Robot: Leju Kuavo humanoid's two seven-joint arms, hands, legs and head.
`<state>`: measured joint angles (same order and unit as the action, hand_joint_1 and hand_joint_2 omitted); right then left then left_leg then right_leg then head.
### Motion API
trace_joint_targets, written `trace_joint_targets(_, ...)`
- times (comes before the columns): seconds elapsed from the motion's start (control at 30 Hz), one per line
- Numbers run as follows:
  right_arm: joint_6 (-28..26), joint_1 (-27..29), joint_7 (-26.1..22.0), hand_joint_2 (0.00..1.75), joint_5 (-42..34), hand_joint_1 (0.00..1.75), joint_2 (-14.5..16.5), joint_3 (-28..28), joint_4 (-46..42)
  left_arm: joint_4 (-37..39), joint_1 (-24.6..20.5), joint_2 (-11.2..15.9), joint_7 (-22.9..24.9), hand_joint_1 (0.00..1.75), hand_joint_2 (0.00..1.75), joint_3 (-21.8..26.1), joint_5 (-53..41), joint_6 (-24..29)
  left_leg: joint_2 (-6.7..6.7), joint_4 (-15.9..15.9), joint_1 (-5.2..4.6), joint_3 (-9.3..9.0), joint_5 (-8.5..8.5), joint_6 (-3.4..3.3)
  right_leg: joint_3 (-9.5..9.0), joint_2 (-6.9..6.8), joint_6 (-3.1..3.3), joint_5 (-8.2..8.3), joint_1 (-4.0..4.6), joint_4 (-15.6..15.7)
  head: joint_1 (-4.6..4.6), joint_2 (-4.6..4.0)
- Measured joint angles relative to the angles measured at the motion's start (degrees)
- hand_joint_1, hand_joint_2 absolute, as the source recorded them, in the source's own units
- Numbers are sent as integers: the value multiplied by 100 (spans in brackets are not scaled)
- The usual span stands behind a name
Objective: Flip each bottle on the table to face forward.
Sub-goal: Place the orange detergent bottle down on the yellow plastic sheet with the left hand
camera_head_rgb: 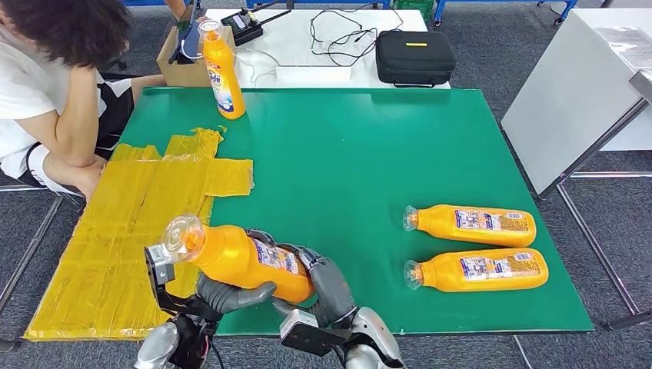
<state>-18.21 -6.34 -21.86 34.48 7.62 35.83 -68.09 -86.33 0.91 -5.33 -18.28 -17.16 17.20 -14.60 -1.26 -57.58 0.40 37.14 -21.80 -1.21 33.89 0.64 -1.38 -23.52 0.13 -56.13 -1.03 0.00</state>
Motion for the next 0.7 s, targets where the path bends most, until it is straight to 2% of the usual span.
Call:
trace_joint_targets(0.23, -3, 6, 7, 175, 5, 175, -45, -3, -53, 0, -9, -19, 9, 175, 175, -27, 9, 22, 0, 0, 0, 0, 0, 0, 0, 0, 0, 0, 0, 0, -1, 0)
trace_joint_targets(0.27, -8, 6, 7, 175, 6, 147, -47, -3, -53, 0, -9, -22, 9, 175, 175, -28, 9, 27, 0, 0, 0, 0, 0, 0, 0, 0, 0, 0, 0, 0, -1, 0)
trace_joint_targets(0.37, -140, 54, -54, 44, -58, 16, -54, -47, -114, -11, -10, -27, -19, 175, 175, -34, -73, 137, -2, 0, 0, 0, 0, 0, 0, -1, 0, 0, 0, 0, -1, 0)
trace_joint_targets(0.4, -246, 101, -108, 0, -129, 0, -60, -93, -173, -28, -10, -28, -53, 175, 175, -34, -188, 266, -4, 0, 0, 0, 0, 0, -1, -1, 0, 0, 0, 0, -1, 0)
trace_joint_targets(0.47, -476, 223, -222, 0, -340, 0, -79, -244, -347, -87, -10, -23, -151, 175, 175, -6, -604, 722, -5, 0, 0, 2, 0, 0, -2, -3, 0, 0, 0, 0, 1, 0)
trace_joint_targets(0.57, -669, 452, -369, 0, -688, 0, -118, -592, -748, -219, -7, 24, -315, 175, 175, 117, -1702, 1846, -4, 0, 0, 3, 0, 0, 2, -3, 0, 2, 0, 0, -2, 0)
trace_joint_targets(0.63, -727, 640, -506, 0, -839, 0, -137, -839, -1076, -338, -15, 67, -312, 175, 175, 178, -2863, 2691, -8, 0, 0, 4, 0, 0, 1, -6, 0, 1, 0, 0, -1, 0)
trace_joint_targets(0.7, -802, 823, -655, 0, -895, 0, -141, -1080, -1431, -436, -23, 140, -37, 175, 175, 214, -4582, 3453, -11, 0, 0, 4, 1, -1, 0, -8, 0, 0, 0, 0, -1, 0)
